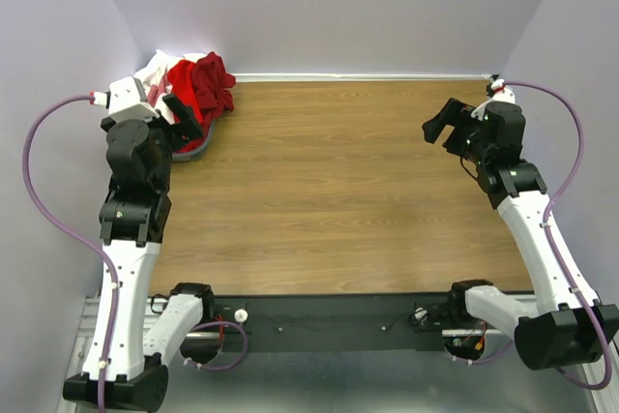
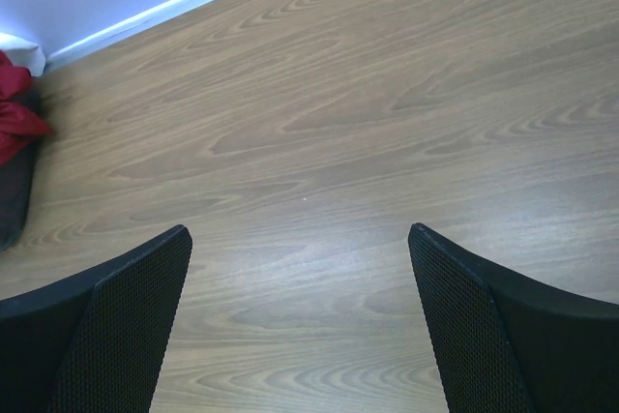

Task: Fold and stack the t-shirts
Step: Grab the tshirt from the pile

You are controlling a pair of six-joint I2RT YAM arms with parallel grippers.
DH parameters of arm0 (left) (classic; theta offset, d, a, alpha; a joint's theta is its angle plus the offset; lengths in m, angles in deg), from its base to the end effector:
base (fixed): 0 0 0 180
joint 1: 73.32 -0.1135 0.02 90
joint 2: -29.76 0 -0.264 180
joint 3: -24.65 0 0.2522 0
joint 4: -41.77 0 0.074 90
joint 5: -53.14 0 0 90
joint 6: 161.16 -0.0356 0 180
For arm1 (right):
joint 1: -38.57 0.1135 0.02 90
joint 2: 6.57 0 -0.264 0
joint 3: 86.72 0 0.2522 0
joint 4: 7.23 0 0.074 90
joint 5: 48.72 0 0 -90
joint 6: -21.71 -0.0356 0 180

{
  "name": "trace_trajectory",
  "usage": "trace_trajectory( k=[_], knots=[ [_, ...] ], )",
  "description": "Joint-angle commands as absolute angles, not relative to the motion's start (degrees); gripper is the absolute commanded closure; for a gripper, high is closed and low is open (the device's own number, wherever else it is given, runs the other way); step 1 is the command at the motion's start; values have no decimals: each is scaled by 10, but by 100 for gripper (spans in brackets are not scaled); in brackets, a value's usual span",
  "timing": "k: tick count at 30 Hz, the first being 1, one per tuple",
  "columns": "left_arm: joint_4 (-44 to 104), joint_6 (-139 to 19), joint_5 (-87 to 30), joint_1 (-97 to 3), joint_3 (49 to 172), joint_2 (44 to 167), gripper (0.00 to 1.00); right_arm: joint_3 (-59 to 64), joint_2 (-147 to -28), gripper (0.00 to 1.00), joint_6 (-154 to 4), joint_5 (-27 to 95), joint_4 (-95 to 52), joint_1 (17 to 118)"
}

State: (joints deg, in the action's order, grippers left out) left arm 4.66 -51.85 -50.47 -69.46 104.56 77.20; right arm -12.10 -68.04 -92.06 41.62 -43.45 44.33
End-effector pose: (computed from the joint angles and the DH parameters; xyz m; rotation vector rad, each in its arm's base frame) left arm 0.1627 -0.0026 0.4346 -0.3995 1.6016 -0.1120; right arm 0.2391 0.0239 0.3599 0.3150 1.9631 0.3292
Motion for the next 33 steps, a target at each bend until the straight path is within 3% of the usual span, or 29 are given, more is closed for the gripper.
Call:
trace_trajectory(
  k=[1,8,18,33],
  knots=[
    [21,-529,-553,-697,1077,802,2,-119,-684,0,-921,434,-436,441],
    [48,-556,-549,-706,1089,866,2,-123,-685,0,-928,423,-437,442],
    [180,-592,-489,-802,1108,1038,2,-123,-685,0,-954,396,-437,441],
    [147,-630,-407,-830,1346,1354,2,-142,-672,0,-976,394,-436,441]
  ],
)
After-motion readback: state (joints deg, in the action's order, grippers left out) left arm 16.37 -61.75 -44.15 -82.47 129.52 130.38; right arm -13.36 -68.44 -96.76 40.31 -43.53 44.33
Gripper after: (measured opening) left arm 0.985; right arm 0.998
